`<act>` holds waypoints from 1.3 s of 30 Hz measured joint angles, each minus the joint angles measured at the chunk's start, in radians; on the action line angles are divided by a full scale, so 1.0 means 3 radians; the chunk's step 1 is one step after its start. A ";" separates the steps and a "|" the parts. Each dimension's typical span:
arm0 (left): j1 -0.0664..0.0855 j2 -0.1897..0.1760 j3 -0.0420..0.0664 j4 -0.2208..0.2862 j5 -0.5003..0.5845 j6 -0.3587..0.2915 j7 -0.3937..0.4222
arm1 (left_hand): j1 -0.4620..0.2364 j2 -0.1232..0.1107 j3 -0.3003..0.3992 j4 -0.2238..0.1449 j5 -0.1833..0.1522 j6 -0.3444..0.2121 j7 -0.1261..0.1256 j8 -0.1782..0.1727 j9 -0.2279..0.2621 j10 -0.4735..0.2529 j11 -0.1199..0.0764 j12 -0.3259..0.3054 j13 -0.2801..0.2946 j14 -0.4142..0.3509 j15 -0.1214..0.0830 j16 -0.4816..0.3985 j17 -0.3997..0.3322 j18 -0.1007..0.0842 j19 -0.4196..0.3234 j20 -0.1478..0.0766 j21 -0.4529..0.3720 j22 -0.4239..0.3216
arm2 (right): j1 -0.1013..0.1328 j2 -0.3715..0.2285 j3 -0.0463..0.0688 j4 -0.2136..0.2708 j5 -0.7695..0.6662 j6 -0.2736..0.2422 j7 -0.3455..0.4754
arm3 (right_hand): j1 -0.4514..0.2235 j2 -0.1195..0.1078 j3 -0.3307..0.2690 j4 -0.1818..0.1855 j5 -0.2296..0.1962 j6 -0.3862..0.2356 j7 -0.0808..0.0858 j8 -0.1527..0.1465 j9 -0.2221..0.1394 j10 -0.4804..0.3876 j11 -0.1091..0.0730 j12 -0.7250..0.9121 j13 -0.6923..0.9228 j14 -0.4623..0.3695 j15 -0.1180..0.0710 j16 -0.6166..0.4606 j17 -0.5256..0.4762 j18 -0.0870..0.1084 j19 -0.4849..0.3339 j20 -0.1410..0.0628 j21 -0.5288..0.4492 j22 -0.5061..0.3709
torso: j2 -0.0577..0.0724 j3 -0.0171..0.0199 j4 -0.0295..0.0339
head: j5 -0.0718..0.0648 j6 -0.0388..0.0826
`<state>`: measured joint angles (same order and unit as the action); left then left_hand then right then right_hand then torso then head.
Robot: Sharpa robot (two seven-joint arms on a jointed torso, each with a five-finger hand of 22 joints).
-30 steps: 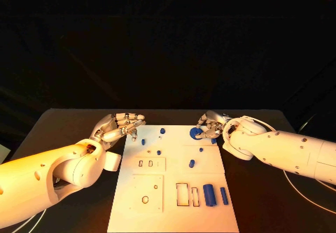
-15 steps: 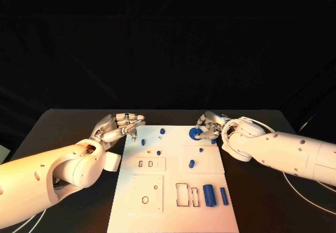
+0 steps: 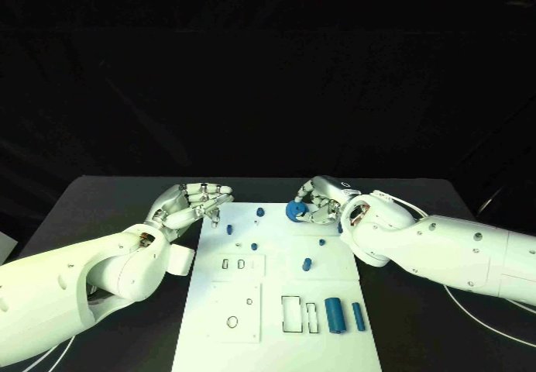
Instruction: Assemble the parts on the task board
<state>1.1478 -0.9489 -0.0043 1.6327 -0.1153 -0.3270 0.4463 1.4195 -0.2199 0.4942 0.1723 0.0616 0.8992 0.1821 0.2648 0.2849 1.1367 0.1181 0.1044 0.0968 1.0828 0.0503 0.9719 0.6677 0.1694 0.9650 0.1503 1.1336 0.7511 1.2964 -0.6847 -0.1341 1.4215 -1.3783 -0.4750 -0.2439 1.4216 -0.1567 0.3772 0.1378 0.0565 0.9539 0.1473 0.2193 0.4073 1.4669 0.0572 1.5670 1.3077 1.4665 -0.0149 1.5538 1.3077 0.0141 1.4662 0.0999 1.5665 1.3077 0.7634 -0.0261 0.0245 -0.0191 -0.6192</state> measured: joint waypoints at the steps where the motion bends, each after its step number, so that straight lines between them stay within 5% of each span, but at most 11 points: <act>1: 0.0000 0.0001 0.0000 -0.0001 0.0000 0.0000 0.0000 | 0.0000 0.0000 0.0000 0.0000 0.0000 0.0000 0.0000 0.0000 0.0000 0.0000 0.0000 0.0000 0.0000 0.0000 0.0000 0.0000 0.0000 0.0000 0.0000 0.0000 0.0000 0.0000 | 0.0004 0.0022 0.0000 0.0027 -0.0024 -0.0020 0.0002 | -0.0008 0.0000 0.0000 0.0000 0.0005 0.0000 0.0000 0.0000 0.0000 0.0000 0.0000 0.0000 0.0000 0.0000 0.0000 0.0000 0.0001 0.0000 0.0000 0.0000 0.0000 0.0000 | 0.0000 -0.0001 0.0000 | 0.0002 0.0001; 10: 0.0000 0.0022 0.0000 -0.0003 0.0001 0.0002 0.0000 | 0.0000 0.0000 0.0000 0.0000 0.0000 0.0000 0.0000 0.0000 0.0000 0.0000 0.0000 0.0000 0.0003 0.0000 0.0000 0.0000 0.0000 0.0000 0.0000 0.0000 0.0000 0.0000 | 0.0001 0.0269 0.0001 0.0058 -0.0157 -0.0087 0.0015 | -0.0038 -0.0005 0.0021 0.0004 0.0006 0.0016 0.0008 -0.0013 -0.0008 0.0000 0.0000 0.0000 0.0000 0.0000 0.0000 0.0000 0.0001 0.0000 -0.0012 -0.0012 0.0000 0.0000 | 0.0010 0.0000 0.0005 | 0.0017 0.0006; 39: 0.0001 0.0044 0.0000 0.0000 0.0002 0.0011 -0.0003 | 0.0000 0.0000 0.0000 0.0000 0.0000 0.0000 0.0000 0.0000 0.0002 0.0000 0.0000 0.0000 0.0002 0.0000 0.0000 0.0000 0.0000 0.0000 0.0000 0.0000 0.0000 -0.0001 | -0.0124 0.0733 -0.0012 -0.0325 -0.0289 -0.0042 0.0003 | -0.0095 -0.0063 0.0051 -0.0003 -0.0002 0.0061 -0.0002 -0.0013 -0.0026 0.0000 0.0000 0.0000 -0.0001 0.0000 0.0001 0.0000 0.0000 0.0000 0.0000 -0.0023 0.0000 -0.0001 | 0.0013 0.0004 0.0002 | 0.0079 -0.0040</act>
<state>1.1479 -0.9357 -0.0043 1.6327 -0.1145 -0.3236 0.4453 1.4195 -0.2200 0.4941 0.1723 0.0616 0.8992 0.1821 0.2648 0.2853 1.1367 0.1181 0.1044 0.0974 1.0828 0.0503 0.9719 0.6678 0.1693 0.9650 0.1504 1.1336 0.7507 1.2593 -0.4648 -0.1377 1.3240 -1.4651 -0.4877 -0.2431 1.3932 -0.1755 0.3926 0.1368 0.0558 0.9721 0.1466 0.2154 0.3996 1.4668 0.0573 1.5670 1.3075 1.4666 -0.0146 1.5538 1.3077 0.0142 1.4662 0.0931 1.5665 1.3073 0.7675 -0.0248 0.0252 0.0045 -0.6311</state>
